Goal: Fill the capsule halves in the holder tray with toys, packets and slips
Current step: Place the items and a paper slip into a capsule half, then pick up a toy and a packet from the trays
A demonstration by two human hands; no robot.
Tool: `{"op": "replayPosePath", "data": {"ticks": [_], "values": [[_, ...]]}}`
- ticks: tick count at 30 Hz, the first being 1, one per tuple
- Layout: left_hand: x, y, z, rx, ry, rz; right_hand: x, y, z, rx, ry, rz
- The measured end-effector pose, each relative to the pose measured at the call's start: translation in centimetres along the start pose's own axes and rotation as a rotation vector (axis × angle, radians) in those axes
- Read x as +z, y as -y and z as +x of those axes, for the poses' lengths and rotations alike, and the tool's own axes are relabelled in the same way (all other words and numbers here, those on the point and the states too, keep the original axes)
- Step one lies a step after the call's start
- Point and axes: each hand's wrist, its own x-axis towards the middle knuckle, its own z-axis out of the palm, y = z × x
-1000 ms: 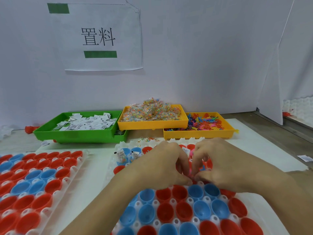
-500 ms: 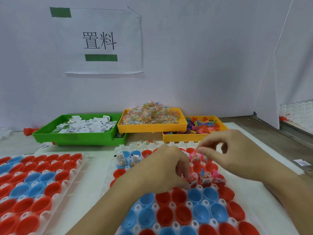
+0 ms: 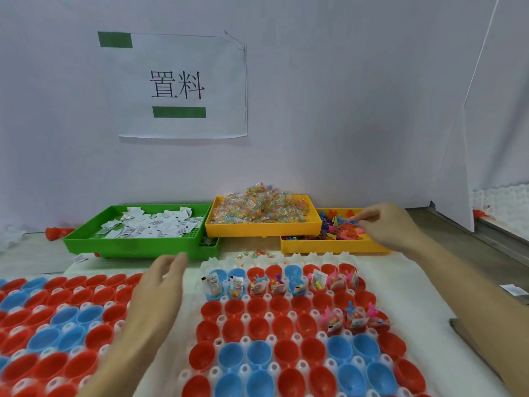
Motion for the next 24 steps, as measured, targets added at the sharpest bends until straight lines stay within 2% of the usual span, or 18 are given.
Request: {"op": "replayPosePath", "data": {"ticks": [3, 6, 9, 17, 24], "values": [[1.0, 1.0, -0.6, -0.125, 0.005, -0.164, 1.9, 1.2, 2.2, -0.068, 0.155, -0.125], [1.6, 0.9, -1.3, -0.139, -0.054, -0.205, 3.4, 1.8, 3.7, -0.068, 0.255, -0.221], [1.6, 1.0, -1.2, -0.134, -0.074, -0.238, 4.3, 1.9, 4.6, -0.037, 0.279, -0.263], [1.9, 1.5, -0.7, -0.110, -0.092, -0.274, 5.2, 0.4, 4.7, 0.003, 0.112, -0.174], [1.8, 1.4, -0.8, -0.107, -0.083, -0.262, 4.8, -1.2, 4.0, 0.035, -0.058, 0.152]]}}
